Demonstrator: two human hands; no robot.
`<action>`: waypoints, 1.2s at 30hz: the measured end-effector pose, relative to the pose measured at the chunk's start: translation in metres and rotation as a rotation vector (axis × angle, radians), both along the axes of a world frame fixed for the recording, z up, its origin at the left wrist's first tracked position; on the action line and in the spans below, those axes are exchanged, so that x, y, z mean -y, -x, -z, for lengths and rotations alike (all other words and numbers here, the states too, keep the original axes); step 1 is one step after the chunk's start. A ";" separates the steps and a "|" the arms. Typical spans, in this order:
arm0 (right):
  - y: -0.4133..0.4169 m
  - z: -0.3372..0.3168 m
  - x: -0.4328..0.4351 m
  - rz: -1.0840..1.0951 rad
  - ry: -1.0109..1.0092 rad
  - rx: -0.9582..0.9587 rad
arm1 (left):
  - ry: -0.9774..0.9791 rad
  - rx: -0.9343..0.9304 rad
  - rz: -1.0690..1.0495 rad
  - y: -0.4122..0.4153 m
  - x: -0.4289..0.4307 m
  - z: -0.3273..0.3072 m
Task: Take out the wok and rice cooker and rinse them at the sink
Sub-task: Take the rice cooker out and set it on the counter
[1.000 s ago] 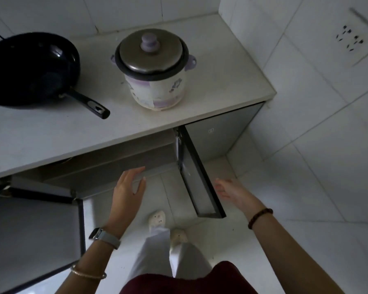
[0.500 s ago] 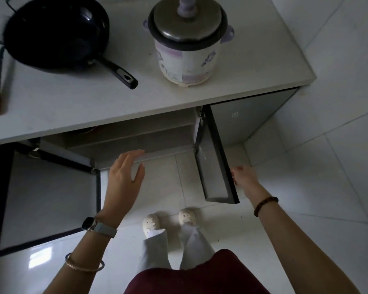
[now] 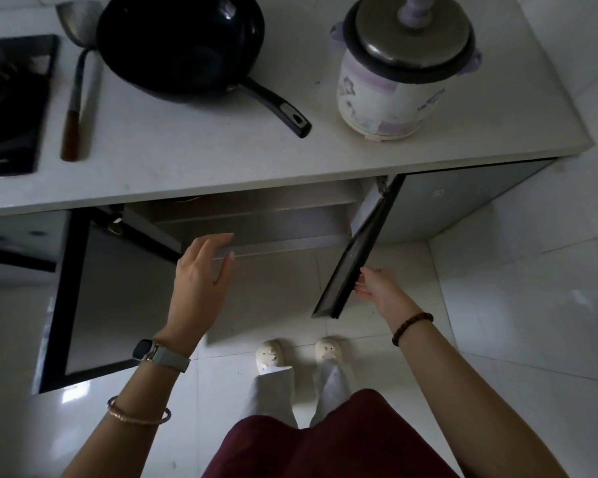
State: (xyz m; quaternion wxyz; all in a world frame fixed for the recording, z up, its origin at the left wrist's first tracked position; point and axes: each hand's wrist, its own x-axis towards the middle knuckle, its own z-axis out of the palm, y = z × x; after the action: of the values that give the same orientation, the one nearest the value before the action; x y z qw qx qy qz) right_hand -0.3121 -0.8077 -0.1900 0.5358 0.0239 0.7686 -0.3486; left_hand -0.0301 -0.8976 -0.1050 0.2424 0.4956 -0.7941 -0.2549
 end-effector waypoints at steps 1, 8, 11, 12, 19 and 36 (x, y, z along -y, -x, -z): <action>-0.010 0.000 0.010 0.019 0.015 0.011 | -0.011 0.000 -0.014 -0.009 0.005 0.001; -0.053 -0.001 0.085 0.084 0.214 0.156 | -0.064 0.030 -0.075 -0.058 0.032 0.007; -0.063 0.000 0.113 0.013 0.213 0.109 | -0.088 0.039 -0.120 -0.070 0.040 0.007; -0.065 0.001 0.122 0.015 0.205 0.093 | -0.091 0.037 -0.134 -0.073 0.042 0.008; -0.056 0.004 0.155 0.157 0.167 0.184 | -0.091 0.021 -0.223 -0.075 0.043 0.019; -0.039 0.003 0.200 0.132 0.367 0.458 | -0.146 -0.011 -0.404 -0.023 0.026 0.029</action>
State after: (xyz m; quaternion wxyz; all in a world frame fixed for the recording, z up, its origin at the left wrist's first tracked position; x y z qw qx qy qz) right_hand -0.2734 -1.0080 -0.1928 0.6667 0.0549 0.5488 -0.5013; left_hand -0.0072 -0.9237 -0.1338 0.2565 0.6594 -0.6568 -0.2607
